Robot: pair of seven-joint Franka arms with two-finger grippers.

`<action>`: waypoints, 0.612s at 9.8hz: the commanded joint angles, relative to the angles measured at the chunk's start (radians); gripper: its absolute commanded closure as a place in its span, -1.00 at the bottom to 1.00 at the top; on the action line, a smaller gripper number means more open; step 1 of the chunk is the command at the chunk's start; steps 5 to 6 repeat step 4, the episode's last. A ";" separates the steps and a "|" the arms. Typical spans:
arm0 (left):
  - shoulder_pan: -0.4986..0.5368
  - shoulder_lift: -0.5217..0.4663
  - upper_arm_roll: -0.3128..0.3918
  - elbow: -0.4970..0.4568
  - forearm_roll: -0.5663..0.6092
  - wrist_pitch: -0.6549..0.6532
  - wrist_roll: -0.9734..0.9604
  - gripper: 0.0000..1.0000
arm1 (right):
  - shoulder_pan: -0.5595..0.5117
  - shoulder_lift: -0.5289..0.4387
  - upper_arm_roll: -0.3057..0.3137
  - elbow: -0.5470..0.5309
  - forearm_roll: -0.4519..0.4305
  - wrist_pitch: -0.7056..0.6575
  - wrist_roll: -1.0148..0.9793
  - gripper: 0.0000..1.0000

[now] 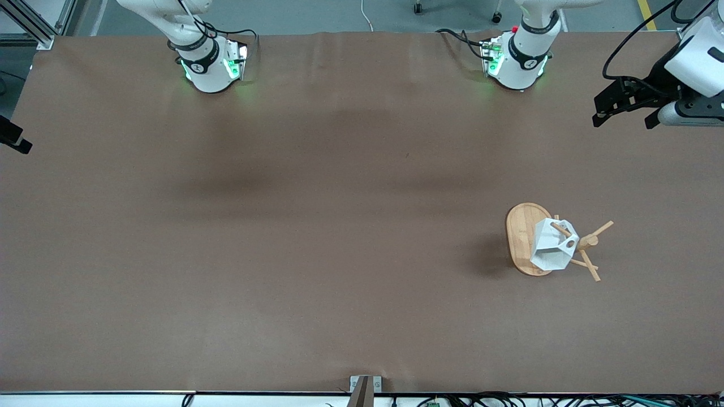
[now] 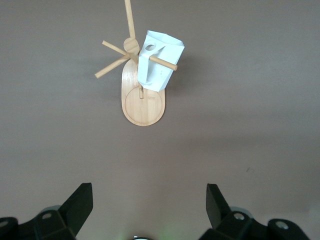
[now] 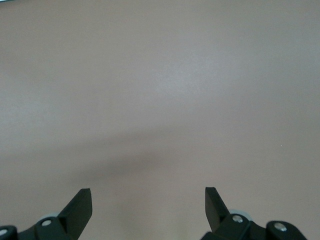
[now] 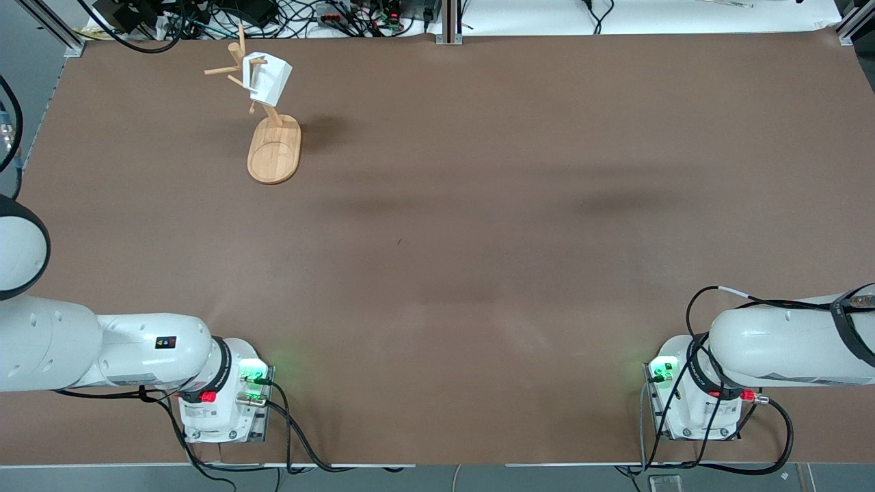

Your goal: Hang cup on rack

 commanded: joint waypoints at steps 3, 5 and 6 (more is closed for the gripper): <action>-0.002 -0.016 -0.010 -0.033 0.064 -0.015 -0.022 -1.00 | 0.000 0.001 -0.007 0.007 -0.004 -0.009 0.012 -1.00; 0.000 -0.016 -0.008 -0.033 0.064 -0.034 -0.021 -1.00 | 0.000 0.001 -0.007 0.007 -0.004 -0.009 0.012 -1.00; 0.000 -0.016 -0.008 -0.033 0.064 -0.034 -0.021 -1.00 | 0.000 0.001 -0.007 0.007 -0.004 -0.009 0.012 -1.00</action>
